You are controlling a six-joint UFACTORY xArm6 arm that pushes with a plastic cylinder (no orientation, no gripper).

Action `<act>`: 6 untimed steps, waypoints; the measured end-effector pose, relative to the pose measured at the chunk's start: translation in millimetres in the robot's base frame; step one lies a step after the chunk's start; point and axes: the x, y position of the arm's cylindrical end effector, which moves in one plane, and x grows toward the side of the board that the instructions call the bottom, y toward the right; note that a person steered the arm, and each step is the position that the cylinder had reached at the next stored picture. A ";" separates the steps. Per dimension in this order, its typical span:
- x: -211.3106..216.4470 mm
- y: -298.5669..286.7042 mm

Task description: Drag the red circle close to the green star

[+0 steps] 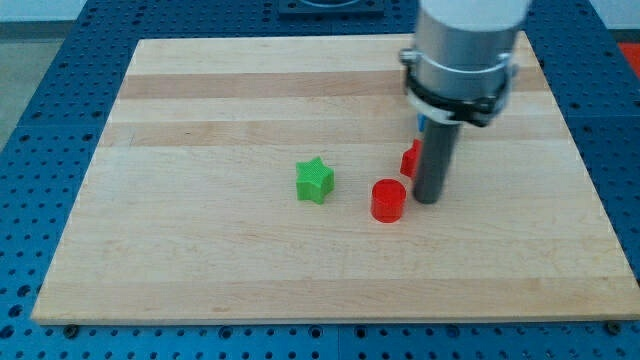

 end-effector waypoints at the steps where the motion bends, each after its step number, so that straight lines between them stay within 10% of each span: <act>1: 16.4 22.0; 6: 29.2 -74.2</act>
